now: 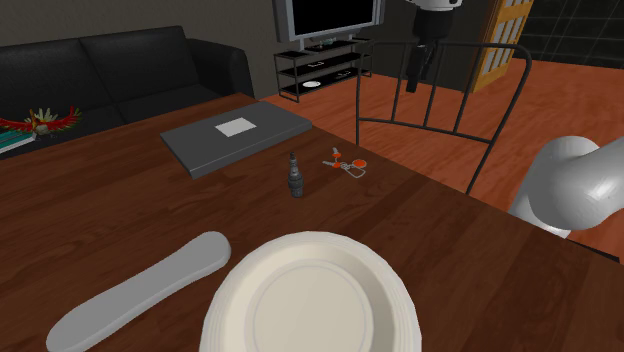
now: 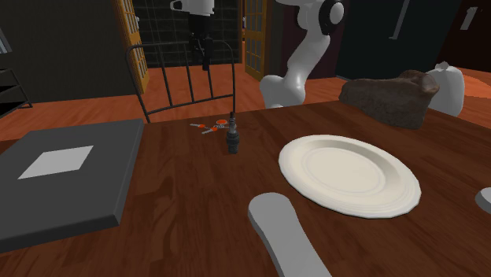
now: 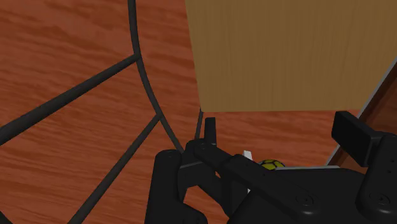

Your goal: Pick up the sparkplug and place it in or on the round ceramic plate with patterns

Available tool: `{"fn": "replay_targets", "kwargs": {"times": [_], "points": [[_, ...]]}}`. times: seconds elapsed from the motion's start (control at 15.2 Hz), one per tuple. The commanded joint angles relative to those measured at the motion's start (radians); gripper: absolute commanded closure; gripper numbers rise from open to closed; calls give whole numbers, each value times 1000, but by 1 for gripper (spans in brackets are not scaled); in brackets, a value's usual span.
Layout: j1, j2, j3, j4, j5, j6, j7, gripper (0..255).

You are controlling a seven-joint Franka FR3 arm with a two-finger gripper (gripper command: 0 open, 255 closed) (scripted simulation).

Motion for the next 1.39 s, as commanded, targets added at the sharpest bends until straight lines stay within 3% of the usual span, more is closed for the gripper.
{"fn": "replay_targets", "kwargs": {"times": [0.0,0.73,1.32], "points": [[0,0,0,0,0,0,0,0],[101,197,187,164,117,-25,150,0],[167,412,332,373,162,-55,278,0]]}}
